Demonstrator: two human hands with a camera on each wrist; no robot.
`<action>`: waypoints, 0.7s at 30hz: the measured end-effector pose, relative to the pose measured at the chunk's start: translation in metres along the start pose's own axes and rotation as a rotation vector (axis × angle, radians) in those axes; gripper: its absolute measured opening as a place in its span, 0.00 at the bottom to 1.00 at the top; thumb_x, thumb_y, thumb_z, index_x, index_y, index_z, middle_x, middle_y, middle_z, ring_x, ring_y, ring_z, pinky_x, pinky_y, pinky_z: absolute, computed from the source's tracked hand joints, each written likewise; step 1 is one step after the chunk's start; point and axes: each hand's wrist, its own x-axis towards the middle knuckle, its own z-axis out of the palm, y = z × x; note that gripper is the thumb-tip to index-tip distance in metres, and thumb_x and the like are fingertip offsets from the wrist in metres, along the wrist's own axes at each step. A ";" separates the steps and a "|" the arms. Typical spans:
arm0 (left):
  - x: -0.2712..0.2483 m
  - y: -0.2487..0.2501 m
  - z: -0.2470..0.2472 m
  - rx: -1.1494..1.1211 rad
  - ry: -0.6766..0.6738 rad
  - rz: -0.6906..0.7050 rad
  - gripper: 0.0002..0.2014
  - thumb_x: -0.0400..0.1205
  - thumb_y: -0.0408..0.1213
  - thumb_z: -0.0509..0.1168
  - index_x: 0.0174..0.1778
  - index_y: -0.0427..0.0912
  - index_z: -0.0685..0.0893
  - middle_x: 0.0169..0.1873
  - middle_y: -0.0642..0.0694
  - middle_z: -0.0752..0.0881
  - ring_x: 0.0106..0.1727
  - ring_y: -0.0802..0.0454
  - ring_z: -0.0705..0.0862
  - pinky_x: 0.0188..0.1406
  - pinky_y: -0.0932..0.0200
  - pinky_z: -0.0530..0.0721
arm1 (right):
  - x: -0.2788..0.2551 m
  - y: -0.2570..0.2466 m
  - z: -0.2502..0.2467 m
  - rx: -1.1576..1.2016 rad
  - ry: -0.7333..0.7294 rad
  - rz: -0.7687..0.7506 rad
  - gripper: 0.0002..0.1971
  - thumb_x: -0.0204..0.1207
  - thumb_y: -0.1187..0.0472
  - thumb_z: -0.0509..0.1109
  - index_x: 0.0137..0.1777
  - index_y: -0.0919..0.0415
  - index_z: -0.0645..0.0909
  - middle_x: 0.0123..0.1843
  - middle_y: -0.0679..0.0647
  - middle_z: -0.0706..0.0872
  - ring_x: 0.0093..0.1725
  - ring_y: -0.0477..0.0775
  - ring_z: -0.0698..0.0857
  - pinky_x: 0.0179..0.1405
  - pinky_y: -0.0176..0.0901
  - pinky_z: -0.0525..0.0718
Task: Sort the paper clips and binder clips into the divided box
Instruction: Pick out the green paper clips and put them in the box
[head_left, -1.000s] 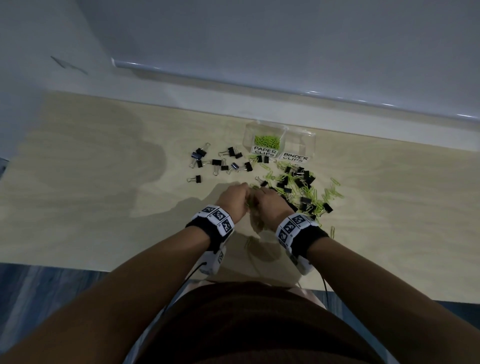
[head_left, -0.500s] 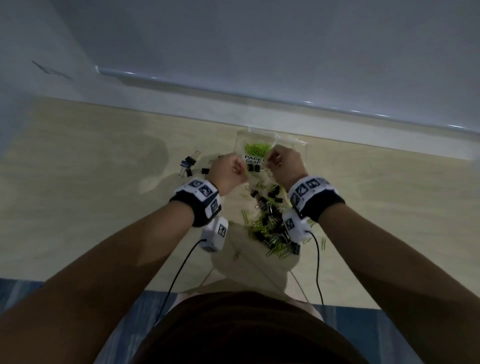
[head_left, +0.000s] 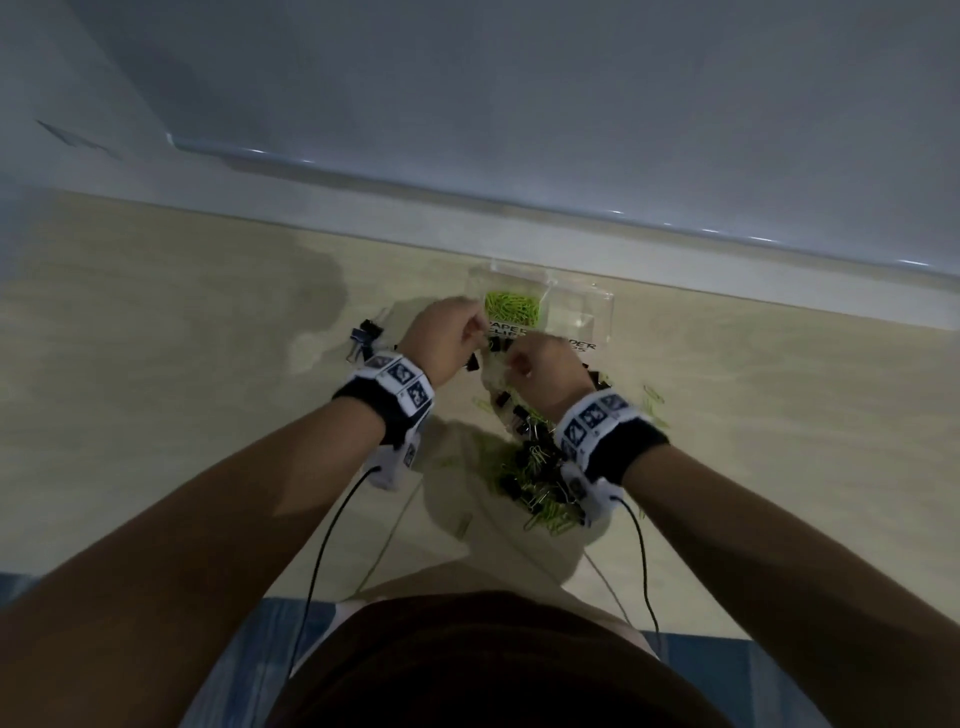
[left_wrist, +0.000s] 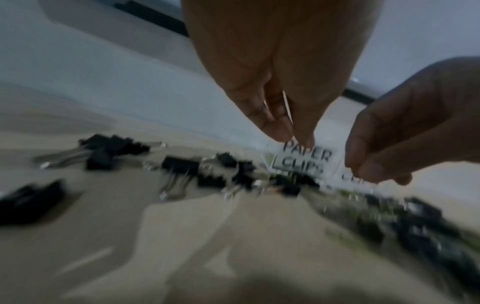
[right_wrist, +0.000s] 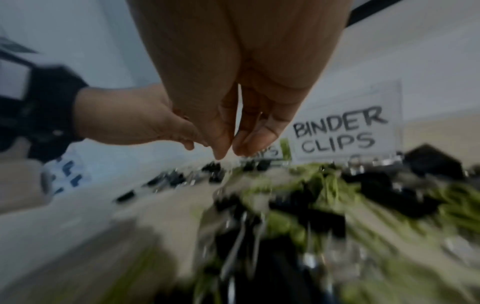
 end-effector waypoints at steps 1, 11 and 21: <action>-0.007 -0.007 0.007 0.037 -0.053 -0.005 0.07 0.75 0.33 0.71 0.47 0.40 0.84 0.46 0.46 0.86 0.47 0.50 0.84 0.51 0.53 0.84 | -0.007 -0.002 0.008 -0.020 -0.043 -0.023 0.05 0.73 0.66 0.69 0.39 0.55 0.81 0.40 0.46 0.78 0.39 0.47 0.80 0.40 0.35 0.79; -0.031 -0.040 0.009 0.133 -0.045 -0.054 0.12 0.75 0.32 0.68 0.54 0.39 0.81 0.53 0.41 0.80 0.52 0.43 0.81 0.52 0.50 0.81 | -0.011 -0.011 0.040 -0.142 -0.044 -0.032 0.08 0.74 0.70 0.64 0.51 0.66 0.81 0.52 0.61 0.81 0.50 0.62 0.80 0.47 0.46 0.77; -0.025 -0.024 0.002 0.204 -0.060 0.135 0.17 0.80 0.25 0.58 0.64 0.36 0.80 0.62 0.39 0.80 0.63 0.40 0.75 0.66 0.48 0.73 | 0.004 -0.011 0.032 -0.113 0.117 -0.017 0.18 0.73 0.73 0.63 0.62 0.64 0.80 0.62 0.60 0.82 0.58 0.61 0.82 0.60 0.55 0.83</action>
